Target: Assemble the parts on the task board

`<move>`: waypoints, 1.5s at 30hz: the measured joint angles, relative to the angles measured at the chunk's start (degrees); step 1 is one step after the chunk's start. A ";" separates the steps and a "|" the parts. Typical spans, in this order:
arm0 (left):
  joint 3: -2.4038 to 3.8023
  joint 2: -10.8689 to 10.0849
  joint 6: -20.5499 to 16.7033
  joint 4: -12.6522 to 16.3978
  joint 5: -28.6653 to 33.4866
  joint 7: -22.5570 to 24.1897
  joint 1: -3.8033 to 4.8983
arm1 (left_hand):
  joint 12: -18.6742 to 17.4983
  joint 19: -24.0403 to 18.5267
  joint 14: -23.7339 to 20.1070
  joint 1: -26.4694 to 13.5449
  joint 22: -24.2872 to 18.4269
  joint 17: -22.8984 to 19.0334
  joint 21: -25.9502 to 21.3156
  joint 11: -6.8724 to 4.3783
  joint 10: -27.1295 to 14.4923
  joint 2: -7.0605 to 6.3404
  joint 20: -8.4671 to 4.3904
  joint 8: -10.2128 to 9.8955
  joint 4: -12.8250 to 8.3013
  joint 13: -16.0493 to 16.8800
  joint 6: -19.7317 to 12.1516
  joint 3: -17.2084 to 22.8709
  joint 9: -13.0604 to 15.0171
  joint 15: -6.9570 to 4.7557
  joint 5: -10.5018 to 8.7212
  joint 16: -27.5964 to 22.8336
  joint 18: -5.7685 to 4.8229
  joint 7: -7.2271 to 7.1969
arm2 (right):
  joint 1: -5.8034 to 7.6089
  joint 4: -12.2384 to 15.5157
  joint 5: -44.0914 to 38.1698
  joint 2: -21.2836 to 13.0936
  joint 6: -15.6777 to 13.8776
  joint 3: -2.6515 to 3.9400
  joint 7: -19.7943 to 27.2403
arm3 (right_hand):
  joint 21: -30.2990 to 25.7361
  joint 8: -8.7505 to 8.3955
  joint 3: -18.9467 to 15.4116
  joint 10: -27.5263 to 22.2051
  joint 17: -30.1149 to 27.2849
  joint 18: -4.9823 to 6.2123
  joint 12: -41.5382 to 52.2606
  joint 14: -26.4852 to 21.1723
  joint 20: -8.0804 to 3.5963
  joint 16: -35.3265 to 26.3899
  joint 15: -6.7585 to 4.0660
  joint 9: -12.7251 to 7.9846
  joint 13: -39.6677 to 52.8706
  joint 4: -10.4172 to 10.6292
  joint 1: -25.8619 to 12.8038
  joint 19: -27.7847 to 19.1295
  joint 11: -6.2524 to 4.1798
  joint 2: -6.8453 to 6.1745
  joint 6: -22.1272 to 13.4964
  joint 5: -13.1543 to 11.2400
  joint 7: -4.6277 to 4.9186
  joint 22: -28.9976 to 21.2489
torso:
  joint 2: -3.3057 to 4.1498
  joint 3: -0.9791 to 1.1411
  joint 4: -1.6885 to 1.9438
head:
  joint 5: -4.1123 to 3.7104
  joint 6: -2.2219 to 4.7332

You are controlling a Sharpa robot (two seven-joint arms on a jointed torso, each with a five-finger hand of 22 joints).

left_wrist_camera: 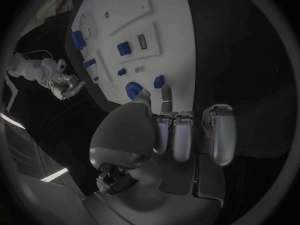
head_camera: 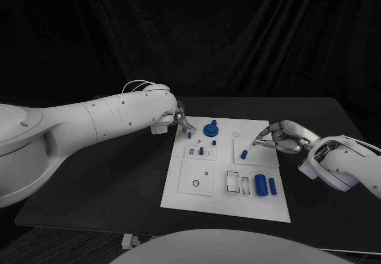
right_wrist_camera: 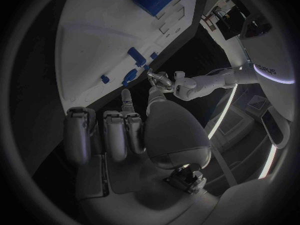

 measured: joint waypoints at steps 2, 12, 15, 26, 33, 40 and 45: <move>0.00 0.12 0.18 -0.21 -0.01 0.01 -0.05 | 0.00 0.00 0.00 0.00 0.00 0.00 0.00 0.00 0.00 0.00 0.00 -0.09 0.00 0.00 0.12 0.00 -0.13 0.00 0.63 0.00 0.00 -0.12 | 0.00 0.00 0.00 0.00 0.00 0.00 0.00 | 0.00 0.00 0.00 0.00 0.00 0.00 0.00 0.00 0.00 0.00 0.00 0.00 0.00 0.00 0.00 0.00 0.00 0.00 0.00 0.00 0.00 0.00 | -0.02 0.00 -0.01 | -0.01 0.00; 0.00 0.62 0.52 -0.97 -0.03 -0.14 -0.24 | 0.00 0.00 0.00 0.37 -0.01 0.00 -0.21 0.00 0.00 -0.07 0.00 -0.35 0.00 0.00 0.32 0.00 -0.21 0.00 0.98 0.00 0.00 -0.08 | 0.00 0.00 0.00 -0.06 0.01 0.00 0.00 | 0.00 0.00 0.00 0.00 0.00 0.00 0.00 0.00 0.00 0.00 0.00 0.00 0.00 0.00 0.00 0.00 0.00 0.00 0.00 0.00 0.00 0.00 | -0.01 0.02 -0.02 | -0.14 0.00; 0.00 0.70 0.60 -1.10 -0.03 -0.20 -0.28 | 0.00 0.00 0.00 0.48 -0.01 0.00 -0.27 0.00 0.00 0.04 0.00 -0.35 0.00 0.00 0.41 0.00 -0.21 0.00 0.98 0.00 0.00 0.01 | 0.00 0.00 0.00 -0.09 0.02 0.00 -0.01 | 0.00 0.00 0.00 0.00 0.00 0.00 0.00 0.00 0.00 0.00 0.00 -0.01 0.00 0.00 0.00 0.00 0.00 0.00 0.00 0.00 0.00 0.00 | 0.00 0.02 -0.02 | -0.15 0.00; 0.00 1.19 0.96 -1.44 -0.05 -0.22 -0.66 | 0.00 0.00 0.00 0.98 -0.01 0.00 -0.50 0.00 0.00 0.07 0.00 -0.42 -0.17 0.01 0.40 0.17 -0.28 0.00 1.23 0.00 0.00 0.01 | 0.00 0.04 0.00 -0.10 0.04 0.00 -0.03 | 0.00 0.00 0.00 0.00 0.00 0.00 0.00 0.00 0.00 0.00 0.00 -0.01 0.00 0.00 0.00 0.00 0.00 0.00 0.00 0.00 0.00 0.04 | 0.00 0.01 -0.02 | -0.20 0.00; 0.00 1.35 1.08 -1.62 -0.05 -0.18 -0.76 | 0.00 0.00 0.00 1.51 -0.01 0.00 -0.74 0.00 0.00 0.00 0.00 -0.63 -0.40 0.00 0.40 0.41 -0.41 0.00 1.81 0.00 0.00 0.01 | 0.00 0.05 0.00 -0.13 0.07 0.00 -0.04 | 0.00 0.00 0.00 0.00 0.00 0.00 0.00 0.00 0.00 0.00 0.00 -0.01 0.00 0.00 0.01 0.00 0.00 -0.01 0.00 0.00 0.00 0.03 | 0.02 0.00 -0.02 | -0.21 0.00; 0.00 1.56 1.16 -1.85 -0.05 -0.17 -0.80 | 0.00 0.00 0.00 1.99 -0.01 0.00 -0.97 0.00 0.00 0.03 0.00 -0.98 -0.64 0.01 0.40 0.65 -0.59 0.00 2.97 0.00 0.00 0.01 | 0.00 0.05 0.00 -0.14 0.09 0.00 -0.06 | 0.00 0.00 0.00 0.00 0.00 0.00 0.00 0.00 0.00 0.00 0.00 -0.01 0.00 0.00 0.01 0.00 0.00 -0.01 0.00 0.00 0.00 0.03 | 0.02 -0.01 -0.02 | -0.24 0.00; 0.01 1.74 1.27 -2.02 -0.05 -0.17 -0.85 | 0.00 0.00 0.00 2.91 -0.02 0.00 -0.97 0.00 0.00 -0.02 0.00 -1.31 -0.88 0.00 0.40 0.89 -0.74 0.00 4.71 0.00 0.00 0.01 | 0.00 0.05 0.00 -0.14 0.11 0.00 -0.08 | 0.00 0.00 0.00 0.00 0.00 0.00 0.00 0.00 0.00 0.00 0.00 -0.01 0.00 0.00 0.01 0.00 0.00 -0.01 0.00 0.00 0.00 0.03 | 0.02 -0.01 -0.02 | -0.24 0.00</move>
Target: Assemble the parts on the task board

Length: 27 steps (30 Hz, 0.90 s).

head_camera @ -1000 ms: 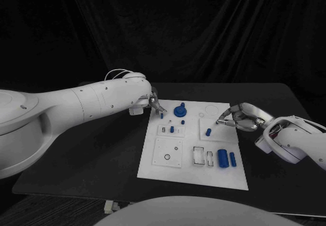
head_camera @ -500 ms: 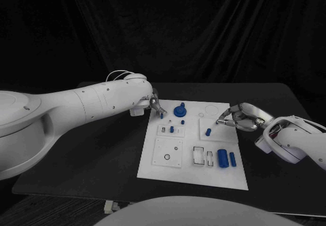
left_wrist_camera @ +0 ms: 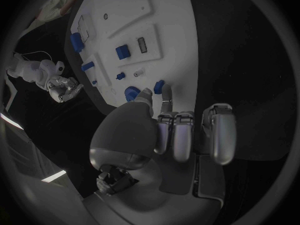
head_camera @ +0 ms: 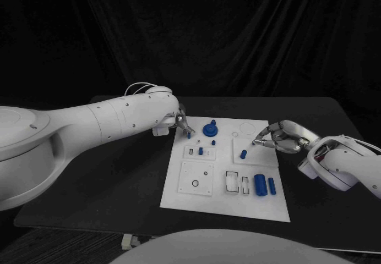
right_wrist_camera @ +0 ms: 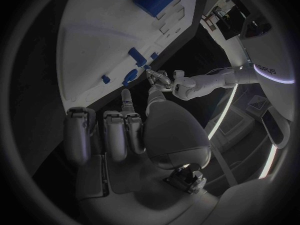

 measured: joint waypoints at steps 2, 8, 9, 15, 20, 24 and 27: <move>0.00 0.05 0.04 -0.06 0.00 0.00 -0.01 | 0.00 0.00 0.00 0.34 0.00 0.00 -0.21 0.00 0.00 0.26 0.00 -0.34 -0.16 0.00 0.00 0.16 -0.04 0.00 0.69 0.00 0.00 0.00 | 0.00 0.00 0.00 0.00 0.01 0.00 0.00 | 0.00 0.00 0.00 0.00 0.00 0.00 0.00 0.00 0.00 0.00 0.00 0.00 0.00 0.00 0.00 0.00 0.00 0.00 0.00 0.00 0.00 0.00 | 0.00 0.00 0.01 | 0.00 0.00; 0.00 0.18 0.13 -0.17 -0.01 0.00 -0.10 | 0.00 0.00 0.00 0.97 0.00 0.00 -0.21 0.00 0.00 0.22 0.00 -0.66 -0.41 0.00 0.15 0.41 -0.14 0.00 2.43 0.00 0.00 -0.15 | 0.00 0.00 0.00 -0.03 0.05 0.00 -0.02 | 0.00 0.00 0.00 0.00 0.00 0.00 0.00 0.00 0.00 0.00 0.00 0.00 0.00 0.00 0.00 0.00 0.00 0.00 0.00 0.26 0.00 -0.01 | 0.00 0.00 0.01 | -0.04 0.00; 0.00 0.19 0.14 -0.18 -0.01 0.00 -0.11 | 0.00 0.00 0.00 1.16 0.00 0.00 -0.22 0.00 0.00 0.02 0.00 -0.67 -0.55 0.00 0.20 0.55 -0.21 0.00 2.97 0.00 0.00 -0.20 | 0.00 0.00 0.00 -0.04 0.05 0.00 -0.02 | 0.00 0.00 0.00 0.00 0.00 0.00 0.00 0.00 0.00 0.00 0.00 0.00 0.00 0.00 0.00 0.00 0.00 0.00 0.00 0.26 0.00 -0.01 | 0.00 0.00 0.01 | -0.05 0.00; 0.00 0.25 0.22 -0.21 -0.01 0.02 -0.13 | 0.00 0.00 0.00 1.90 0.00 0.00 -0.42 0.00 0.00 0.15 0.00 -0.90 -0.95 0.00 0.20 0.95 -0.23 0.00 3.95 0.00 0.00 -0.20 | 0.00 0.03 0.00 -0.11 0.08 0.00 -0.03 | 0.00 0.00 0.00 0.00 0.00 0.00 0.00 0.00 0.00 0.00 0.00 0.00 0.00 0.00 0.00 0.00 0.00 0.00 0.00 0.26 0.00 -0.01 | -0.01 0.00 0.01 | -0.12 0.00; 0.00 0.27 0.29 -0.21 -0.02 0.01 -0.14 | 0.00 0.00 0.00 2.83 0.00 0.00 -0.42 0.00 0.00 0.33 0.00 -1.00 -1.34 0.01 0.20 2.00 -0.31 0.00 2.92 0.00 0.00 -0.20 | 0.00 0.03 0.00 -0.11 0.09 0.00 -0.04 | 0.00 0.00 0.00 0.00 0.00 0.00 0.00 0.00 0.00 0.00 0.00 0.00 0.00 0.00 0.00 0.00 0.00 0.00 0.00 0.26 0.00 -0.01 | -0.01 0.01 0.01 | -0.12 0.00; 0.00 0.28 0.33 -0.21 -0.02 -0.02 -0.15 | 0.00 0.00 0.00 3.59 0.00 0.00 -0.64 0.01 -0.01 -0.03 0.00 -1.26 -1.56 0.01 0.32 3.04 -0.40 0.00 3.87 0.00 0.00 -0.32 | 0.00 -0.02 0.00 -0.05 0.12 0.00 -0.05 | 0.00 0.00 0.00 0.00 0.00 0.00 0.00 0.00 0.00 0.00 0.00 0.00 0.00 0.00 0.00 0.00 0.00 0.00 0.00 0.26 0.00 -0.02 | -0.02 0.00 0.00 | -0.05 0.00; 0.00 0.28 0.34 -0.18 -0.02 -0.03 -0.15 | 0.00 0.00 0.00 3.80 0.00 0.00 -0.64 0.00 0.00 -0.20 0.00 -1.54 -1.69 0.01 0.41 3.79 -0.41 0.00 5.37 0.00 0.00 -0.41 | 0.00 -0.08 0.00 -0.03 0.14 0.00 -0.05 | 0.00 0.00 0.00 0.00 0.00 0.00 0.00 0.00 0.00 0.00 0.00 0.00 0.00 0.00 0.00 0.00 0.00 0.00 0.00 0.26 0.00 -0.02 | -0.03 0.01 -0.01 | 0.01 0.00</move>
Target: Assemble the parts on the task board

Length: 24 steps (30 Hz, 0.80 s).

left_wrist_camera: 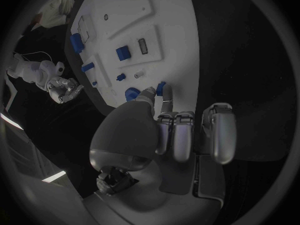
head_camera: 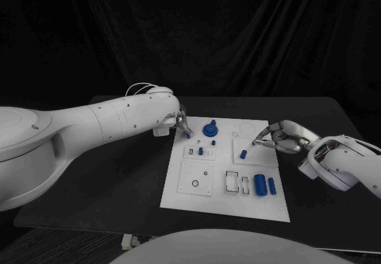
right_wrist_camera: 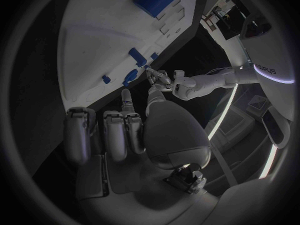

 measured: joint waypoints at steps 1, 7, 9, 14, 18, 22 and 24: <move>0.00 0.00 0.00 0.02 0.00 0.00 0.00 | 0.00 0.00 0.00 0.00 0.00 0.00 0.00 0.00 0.00 0.00 0.00 0.00 0.13 0.00 0.00 0.17 0.00 0.00 0.27 0.00 0.00 0.00 | 0.00 -0.03 0.00 0.01 0.01 0.00 0.00 | 0.00 0.00 0.00 0.00 0.00 0.00 0.00 0.00 0.00 0.00 0.00 0.00 0.00 0.00 0.00 0.00 0.00 0.00 0.00 0.00 0.00 0.00 | 0.00 0.00 -0.01 | 0.01 0.00; 0.01 -0.05 0.02 0.07 0.00 -0.03 0.00 | 0.00 0.00 0.00 0.23 0.00 0.00 0.00 0.00 0.00 -0.23 0.00 -0.01 -0.03 0.00 -0.01 1.11 -0.01 0.00 1.82 0.00 0.00 0.01 | 0.00 -0.13 0.00 0.08 0.08 0.00 -0.02 | 0.00 0.00 0.00 0.00 0.00 0.00 0.00 0.00 0.00 0.00 0.00 0.00 0.00 0.00 0.00 0.00 0.00 0.00 0.00 0.00 0.00 0.00 | 0.00 -0.01 -0.01 | 0.04 0.00; 0.01 -0.07 0.03 0.09 0.00 -0.05 0.00 | 0.00 0.00 0.00 0.60 0.00 0.00 0.00 0.00 0.00 -0.61 0.00 -0.01 -0.04 0.00 -0.01 1.59 -0.04 0.00 2.48 0.00 0.00 0.00 | 0.00 -0.16 0.00 0.11 0.10 0.00 -0.02 | 0.00 0.00 0.00 0.00 0.00 0.00 0.00 0.00 0.00 0.00 0.00 0.00 0.00 0.00 0.00 0.00 0.00 0.00 0.00 0.00 0.00 0.00 | 0.00 0.00 -0.01 | 0.04 0.00; 0.01 -0.09 0.04 0.21 0.00 -0.12 0.00 | 0.00 0.00 0.00 1.36 0.00 0.00 0.00 0.00 0.00 -1.38 0.00 -0.23 -0.47 -0.01 0.21 3.79 0.01 0.00 4.26 0.00 0.00 -0.21 | 0.00 -0.23 0.00 0.15 0.16 0.00 -0.03 | 0.00 0.00 -0.01 0.00 0.00 0.00 0.00 0.00 0.00 0.00 0.00 0.00 0.00 -0.02 0.00 0.00 0.00 0.00 0.00 0.00 0.00 -0.01 | 0.00 0.00 -0.01 | 0.04 0.00; 0.02 -0.11 0.04 0.41 0.00 -0.21 0.00 | 0.00 0.00 0.00 2.66 0.00 0.00 -0.17 0.00 0.00 -2.67 0.00 -0.45 -1.79 -0.01 0.12 7.39 0.32 0.00 4.45 0.00 0.00 -0.07 | 0.00 -0.27 0.00 0.16 0.20 0.00 -0.03 | 0.00 0.00 -0.16 0.00 0.00 0.00 0.00 0.00 0.00 0.00 0.00 0.00 0.00 -0.16 0.00 0.00 0.00 0.00 0.00 0.00 0.00 -0.01 | 0.00 0.00 0.00 | 0.04 0.00; 0.03 -0.21 0.01 0.73 0.00 -0.38 0.00 | 0.00 0.00 0.00 3.81 0.00 0.00 -0.17 0.00 0.00 -3.82 0.00 -0.34 -1.84 -0.01 0.10 10.24 1.30 0.00 5.76 0.00 0.00 0.15 | 0.00 -0.29 0.00 0.16 0.24 0.00 -0.04 | 0.00 0.00 -0.16 0.00 0.00 0.00 0.00 0.00 0.00 0.00 0.00 0.00 0.00 -0.16 0.00 0.00 0.00 0.00 0.00 0.00 0.00 -0.01 | 0.00 0.01 0.00 | 0.09 0.00; 0.02 -0.28 0.00 0.86 -0.01 -0.50 0.00 | 0.00 0.00 0.00 3.84 0.00 0.00 -0.38 0.00 0.00 -4.66 0.00 0.35 -1.27 -0.01 0.09 11.60 1.51 0.00 5.93 0.00 0.00 0.35 | 0.00 -0.29 0.00 0.17 0.25 0.00 -0.04 | 0.00 0.00 -0.16 0.00 0.00 0.00 0.00 0.00 0.00 0.00 0.00 0.00 0.00 -0.16 0.00 0.00 0.00 0.00 0.00 0.00 0.00 -0.01 | 0.00 0.01 0.00 | 0.15 0.00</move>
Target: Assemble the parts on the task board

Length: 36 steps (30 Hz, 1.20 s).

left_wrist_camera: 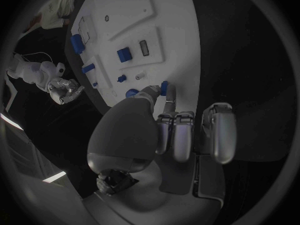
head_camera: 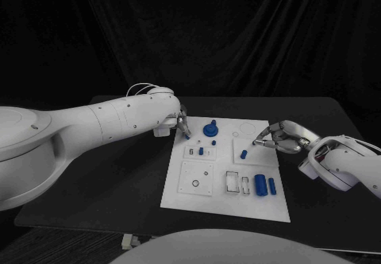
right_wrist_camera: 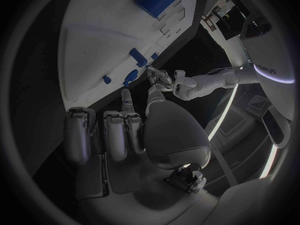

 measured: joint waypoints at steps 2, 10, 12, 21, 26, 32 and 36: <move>-0.01 -0.08 -0.02 0.12 0.00 -0.19 0.00 | 0.00 0.00 0.00 -0.42 0.00 0.00 0.00 0.00 0.00 -0.80 0.00 0.30 0.25 0.00 -0.09 1.19 1.12 0.00 0.10 0.00 0.01 0.09 | 0.00 -0.01 0.00 0.00 0.02 0.00 0.00 | 0.00 0.00 0.00 0.00 0.00 0.00 0.00 0.00 0.00 0.00 0.00 0.00 0.00 0.00 0.00 0.00 0.00 0.00 0.00 0.00 0.00 0.00 | 0.00 0.00 0.00 | 0.01 0.00; -0.02 -0.40 -0.18 0.61 -0.01 -0.77 -0.01 | 0.00 0.00 0.00 -1.63 0.00 0.00 -0.22 0.00 0.00 -2.02 0.00 1.02 0.30 0.00 -0.19 3.59 2.47 0.00 0.79 0.00 0.00 0.21 | 0.00 -0.12 0.00 0.11 0.09 0.00 0.00 | 0.00 0.00 0.00 0.00 0.00 0.00 0.00 0.00 0.00 0.00 0.00 0.00 0.00 0.00 0.00 0.00 0.00 0.00 0.00 0.00 0.00 0.00 | 0.00 0.00 -0.01 | -0.04 0.00; -0.02 -0.62 -0.26 0.96 -0.01 -0.96 -0.01 | 0.00 0.00 0.00 -2.01 0.00 0.00 -0.22 0.00 0.00 -2.40 0.00 1.21 0.15 0.00 -0.19 4.31 2.81 0.00 1.10 0.00 0.00 0.21 | 0.00 -0.15 0.00 0.13 0.12 0.00 0.00 | -0.16 0.00 0.00 0.00 0.00 0.00 0.00 0.00 0.00 0.00 0.00 0.00 0.00 0.00 0.00 0.00 0.00 0.00 0.00 0.20 0.00 -0.01 | 0.00 0.00 -0.01 | -0.03 0.00; -0.01 -3.03 -1.49 5.24 -0.01 -2.59 0.06 | 0.00 0.00 0.00 -2.42 0.00 0.00 -0.22 0.00 0.00 -2.81 0.00 1.54 -0.10 0.00 -0.31 5.27 3.25 0.00 1.49 0.00 0.00 0.49 | 0.00 -0.19 0.00 0.01 0.19 0.00 0.00 | -0.23 0.00 0.00 0.00 0.00 0.00 0.00 0.00 0.00 0.00 0.00 0.00 0.00 0.00 0.00 0.00 0.00 0.00 0.00 0.20 0.00 0.04 | 0.01 0.00 0.01 | -0.03 0.00; -0.01 -5.24 -3.08 9.39 -0.01 -4.32 0.74 | 0.00 0.00 0.00 -3.66 0.00 0.00 -0.22 0.00 0.00 -3.25 0.00 1.94 -1.69 0.00 -0.38 7.45 3.67 0.00 2.32 0.00 0.00 0.59 | -0.02 -0.23 0.00 -0.06 0.23 0.00 0.00 | -0.22 0.00 0.00 0.00 0.00 -0.01 0.00 0.16 0.00 0.00 0.16 0.00 0.00 0.00 0.00 0.00 0.00 0.00 0.00 0.20 0.00 0.04 | -0.01 0.00 0.02 | 0.01 0.00; 0.00 -7.37 -4.44 14.47 -0.01 -5.97 1.45 | 0.00 0.00 0.00 -3.73 0.00 0.00 -0.22 0.00 0.00 -3.32 0.00 1.94 -1.53 0.00 -0.40 7.61 3.96 0.00 2.34 0.00 0.00 0.62 | -0.02 -0.24 0.00 -0.15 0.24 0.00 0.01 | -0.23 0.00 0.00 0.00 0.00 0.00 0.00 0.16 0.00 0.00 0.16 0.00 0.00 0.00 0.00 0.00 0.00 0.00 0.00 0.20 0.00 0.03 | -0.08 0.02 0.04 | -0.13 0.00; 0.00 -8.68 -5.08 17.99 -0.01 -6.75 1.77 | 0.00 0.00 0.00 -3.73 0.00 0.00 -0.22 -0.01 0.00 -3.32 0.00 1.94 -1.54 0.00 -0.41 7.61 3.97 0.00 2.34 0.00 0.00 0.79 | -0.02 -0.23 0.00 -0.31 0.25 0.00 0.01 | -0.22 0.00 0.00 0.00 0.00 0.00 0.00 0.16 0.00 0.00 0.16 0.00 0.00 0.00 0.00 0.00 0.00 0.00 0.00 0.20 0.00 0.03 | -0.12 0.03 0.03 | -0.12 0.00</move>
